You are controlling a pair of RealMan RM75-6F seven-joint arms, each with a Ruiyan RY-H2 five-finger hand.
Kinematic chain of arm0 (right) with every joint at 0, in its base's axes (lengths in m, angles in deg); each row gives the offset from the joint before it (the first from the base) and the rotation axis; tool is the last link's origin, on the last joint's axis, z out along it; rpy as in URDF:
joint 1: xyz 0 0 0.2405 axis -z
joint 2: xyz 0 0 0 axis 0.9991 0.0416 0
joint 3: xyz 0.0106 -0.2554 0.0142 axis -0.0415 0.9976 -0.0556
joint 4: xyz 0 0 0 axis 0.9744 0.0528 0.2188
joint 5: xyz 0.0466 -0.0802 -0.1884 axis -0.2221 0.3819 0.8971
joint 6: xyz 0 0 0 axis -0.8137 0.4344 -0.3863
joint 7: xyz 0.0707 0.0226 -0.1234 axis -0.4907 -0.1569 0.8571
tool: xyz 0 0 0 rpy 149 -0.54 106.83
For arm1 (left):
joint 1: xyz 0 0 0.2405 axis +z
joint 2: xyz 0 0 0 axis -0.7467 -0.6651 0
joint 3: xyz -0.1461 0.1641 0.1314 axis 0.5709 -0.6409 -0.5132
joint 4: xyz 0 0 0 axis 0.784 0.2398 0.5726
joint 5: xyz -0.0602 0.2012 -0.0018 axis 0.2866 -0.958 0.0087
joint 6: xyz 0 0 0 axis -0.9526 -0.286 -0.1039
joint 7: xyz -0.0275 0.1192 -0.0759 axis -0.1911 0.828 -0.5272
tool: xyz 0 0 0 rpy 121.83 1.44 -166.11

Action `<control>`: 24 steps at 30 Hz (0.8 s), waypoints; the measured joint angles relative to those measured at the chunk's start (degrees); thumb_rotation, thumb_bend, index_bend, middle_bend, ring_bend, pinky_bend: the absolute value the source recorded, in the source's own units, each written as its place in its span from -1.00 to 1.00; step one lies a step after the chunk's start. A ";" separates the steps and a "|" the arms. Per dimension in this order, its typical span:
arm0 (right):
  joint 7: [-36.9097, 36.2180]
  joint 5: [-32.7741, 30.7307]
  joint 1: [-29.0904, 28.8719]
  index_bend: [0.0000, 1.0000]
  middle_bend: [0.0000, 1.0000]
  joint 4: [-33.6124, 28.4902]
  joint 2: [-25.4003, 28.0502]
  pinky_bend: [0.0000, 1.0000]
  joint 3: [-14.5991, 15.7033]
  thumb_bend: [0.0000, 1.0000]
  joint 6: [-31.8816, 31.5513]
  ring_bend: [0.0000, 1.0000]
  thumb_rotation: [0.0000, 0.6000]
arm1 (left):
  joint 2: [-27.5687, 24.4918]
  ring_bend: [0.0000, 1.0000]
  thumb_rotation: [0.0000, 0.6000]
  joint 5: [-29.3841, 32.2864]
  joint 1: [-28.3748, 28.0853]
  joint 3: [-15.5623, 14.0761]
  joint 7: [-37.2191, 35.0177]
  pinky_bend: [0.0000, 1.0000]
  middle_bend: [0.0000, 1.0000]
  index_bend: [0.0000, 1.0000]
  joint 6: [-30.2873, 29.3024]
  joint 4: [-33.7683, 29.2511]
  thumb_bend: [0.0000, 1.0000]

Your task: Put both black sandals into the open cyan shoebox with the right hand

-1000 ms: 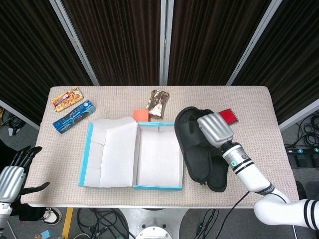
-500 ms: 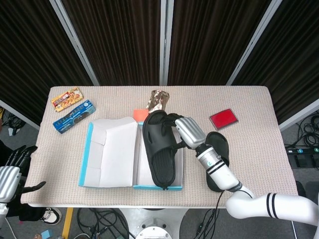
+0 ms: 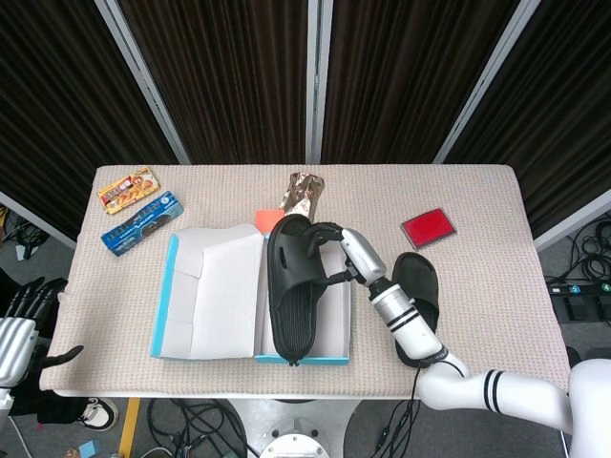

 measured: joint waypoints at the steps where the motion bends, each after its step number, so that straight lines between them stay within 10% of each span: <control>1: -0.90 0.30 0.03 0.13 0.00 0.96 -0.57 -0.26 0.05 -0.88 0.45 -0.52 1.00 | 0.05 -1.00 1.00 0.12 0.02 0.10 0.03 -0.84 -0.80 -0.83 -0.05 0.14 -0.86; 24: -12.84 6.35 -4.13 0.13 -0.01 18.77 -13.49 -0.25 -2.23 -0.87 5.13 -0.52 1.00 | 0.41 -1.00 1.00 1.12 0.39 0.50 -1.79 -0.84 -0.80 -0.83 -0.05 3.35 -0.86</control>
